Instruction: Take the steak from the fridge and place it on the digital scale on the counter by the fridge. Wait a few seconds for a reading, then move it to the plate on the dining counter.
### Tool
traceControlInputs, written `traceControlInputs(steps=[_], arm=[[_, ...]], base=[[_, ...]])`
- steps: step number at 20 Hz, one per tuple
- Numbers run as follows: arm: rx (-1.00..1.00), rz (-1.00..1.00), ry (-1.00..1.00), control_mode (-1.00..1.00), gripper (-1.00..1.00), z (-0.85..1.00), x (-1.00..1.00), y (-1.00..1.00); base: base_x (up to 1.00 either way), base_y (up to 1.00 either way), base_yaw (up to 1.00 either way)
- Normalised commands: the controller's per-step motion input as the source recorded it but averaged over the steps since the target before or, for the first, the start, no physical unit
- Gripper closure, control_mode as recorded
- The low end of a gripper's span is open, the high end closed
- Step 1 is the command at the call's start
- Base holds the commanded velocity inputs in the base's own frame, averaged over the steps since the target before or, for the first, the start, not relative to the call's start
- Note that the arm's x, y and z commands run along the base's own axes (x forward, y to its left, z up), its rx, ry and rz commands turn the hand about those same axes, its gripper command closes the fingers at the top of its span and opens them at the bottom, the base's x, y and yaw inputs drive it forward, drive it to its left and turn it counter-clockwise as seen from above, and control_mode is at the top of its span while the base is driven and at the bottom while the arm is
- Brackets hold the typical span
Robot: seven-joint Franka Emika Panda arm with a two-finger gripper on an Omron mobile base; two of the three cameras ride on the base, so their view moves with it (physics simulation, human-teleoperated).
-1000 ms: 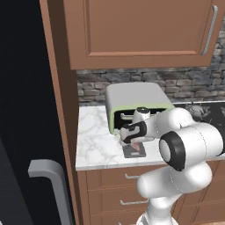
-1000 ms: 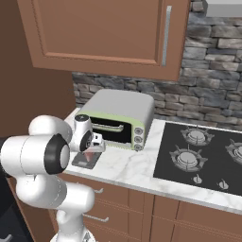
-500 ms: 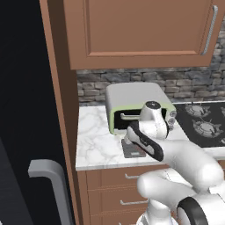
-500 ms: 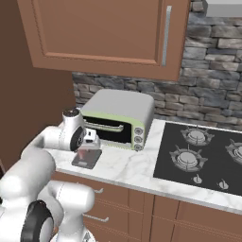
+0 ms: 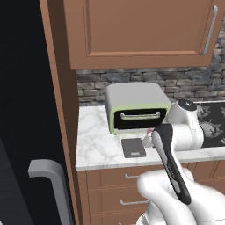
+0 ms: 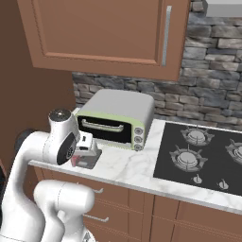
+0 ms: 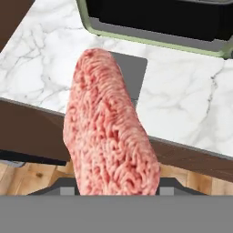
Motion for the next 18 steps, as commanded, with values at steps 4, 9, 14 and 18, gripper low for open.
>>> traceControlInputs(steps=[4,9,14,18], arm=[[0.06,0.00,0.00,-1.00,1.00,1.00,-0.80,-0.20],[0.00,0.00,0.02,-1.00,1.00,0.97,-0.42,-0.04],[0.00,0.00,0.00,-1.00,1.00,0.11,-0.05,0.00],[0.00,0.00,0.00,-1.00,1.00,0.00,0.00,0.00]], base=[[0.00,0.00,0.00],[0.00,0.00,0.00],[0.00,0.00,0.00],[0.00,0.00,0.00]])
